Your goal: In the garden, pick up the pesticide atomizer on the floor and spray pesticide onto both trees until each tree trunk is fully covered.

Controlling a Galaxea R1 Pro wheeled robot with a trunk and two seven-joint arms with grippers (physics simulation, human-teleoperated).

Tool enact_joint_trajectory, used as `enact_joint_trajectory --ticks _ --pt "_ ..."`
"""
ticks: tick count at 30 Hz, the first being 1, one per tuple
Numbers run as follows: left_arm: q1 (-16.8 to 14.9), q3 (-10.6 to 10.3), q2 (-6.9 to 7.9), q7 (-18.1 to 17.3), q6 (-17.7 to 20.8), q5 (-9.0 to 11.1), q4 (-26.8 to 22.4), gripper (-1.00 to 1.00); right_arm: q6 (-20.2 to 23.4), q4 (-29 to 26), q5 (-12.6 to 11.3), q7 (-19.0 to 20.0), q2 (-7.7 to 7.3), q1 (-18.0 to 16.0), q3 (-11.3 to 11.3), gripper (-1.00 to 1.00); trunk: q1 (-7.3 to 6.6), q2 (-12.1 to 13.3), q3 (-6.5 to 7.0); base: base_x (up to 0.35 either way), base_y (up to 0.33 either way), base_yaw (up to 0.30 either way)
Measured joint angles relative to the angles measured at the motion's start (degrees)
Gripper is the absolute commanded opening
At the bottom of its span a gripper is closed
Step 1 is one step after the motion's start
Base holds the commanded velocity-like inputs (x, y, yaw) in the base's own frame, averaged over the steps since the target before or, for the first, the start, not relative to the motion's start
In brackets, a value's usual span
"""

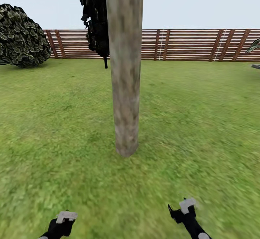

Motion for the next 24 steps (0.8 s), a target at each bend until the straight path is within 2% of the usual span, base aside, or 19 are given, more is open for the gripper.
enact_joint_trajectory --ticks 1,3,4,6,7,9,10,12,14,15,16,17,22,24 --pt "-0.61 -0.55 0.00 -1.63 0.08 -1.45 -0.27 -1.00 0.10 -0.93 1.75 0.42 0.00 0.01 0.69 1.00 0.00 0.00 -0.01 0.000 0.000 0.000" --pt "-3.50 -2.45 0.10 -8.55 0.50 -7.88 -1.12 -1.00 1.13 -3.75 8.67 4.08 0.04 -0.14 2.70 1.00 0.00 0.00 0.00 0.000 0.000 0.000" --pt "-4.31 -2.78 0.13 -10.48 0.65 -9.74 -1.21 -1.00 1.65 -4.32 10.36 5.58 0.06 -0.27 2.99 1.00 0.00 0.00 0.00 0.000 0.000 0.000" --pt "-7.56 -3.59 0.20 -18.64 1.79 -15.87 -1.46 -1.00 4.78 -6.43 15.84 12.84 0.22 -1.57 3.56 1.00 0.00 0.00 0.01 0.000 0.000 0.000" --pt "-8.38 -3.73 0.21 -20.80 2.25 -17.74 -1.48 -1.00 5.77 -7.06 16.96 14.91 0.25 -2.11 3.63 1.00 0.00 0.00 0.00 0.000 0.000 0.000" --pt "-11.19 -3.97 0.26 -28.73 4.49 -24.04 -1.64 -1.00 9.47 -9.69 19.93 22.61 0.32 -4.42 3.76 1.00 0.00 0.00 0.00 0.000 0.000 0.000" --pt "-11.86 -4.01 0.28 -30.60 4.93 -25.74 -1.65 -1.00 10.29 -10.33 20.48 24.56 0.33 -5.03 3.78 1.00 0.00 0.00 0.00 0.000 0.000 0.000" --pt "-14.22 -4.05 0.36 -36.65 5.94 -30.84 -1.69 -1.00 12.51 -12.27 21.59 31.70 0.35 -7.28 3.81 1.00 0.00 0.00 0.00 0.000 0.000 0.000" --pt "-16.13 -4.11 0.35 -41.72 6.35 -34.30 -1.74 -1.00 13.51 -13.38 22.25 37.87 0.36 -9.51 3.83 1.00 0.00 0.00 0.00 0.000 0.000 0.000" --pt "-18.20 -4.13 0.27 -49.23 6.48 -37.31 -1.84 -1.00 14.07 -14.07 23.03 45.02 0.45 -12.66 3.89 1.00 0.00 0.00 0.01 0.000 0.000 0.000" --pt "-18.77 -4.24 0.16 -52.39 6.50 -38.49 -2.11 -1.00 14.21 -14.20 23.17 47.29 0.56 -13.94 3.90 1.00 0.00 0.00 0.00 0.000 0.000 0.000" --pt "-18.96 -4.23 0.05 -53.63 6.57 -39.18 -2.91 -1.00 14.19 -14.18 23.22 48.12 0.63 -14.28 3.91 1.00 0.00 0.00 0.00 0.000 0.000 0.000" --pt "-19.04 -4.39 -0.46 -55.61 6.63 -40.44 -4.57 -1.00 14.24 -14.10 23.14 49.26 1.03 -14.59 4.07 1.00 0.00 0.00 -0.01 0.000 0.000 0.000" --pt "-19.04 -4.41 -0.55 -56.43 6.64 -40.53 -4.69 -1.00 14.25 -14.05 23.22 50.83 1.91 -14.62 4.17 1.00 0.00 0.00 -0.01 0.000 0.000 0.000"
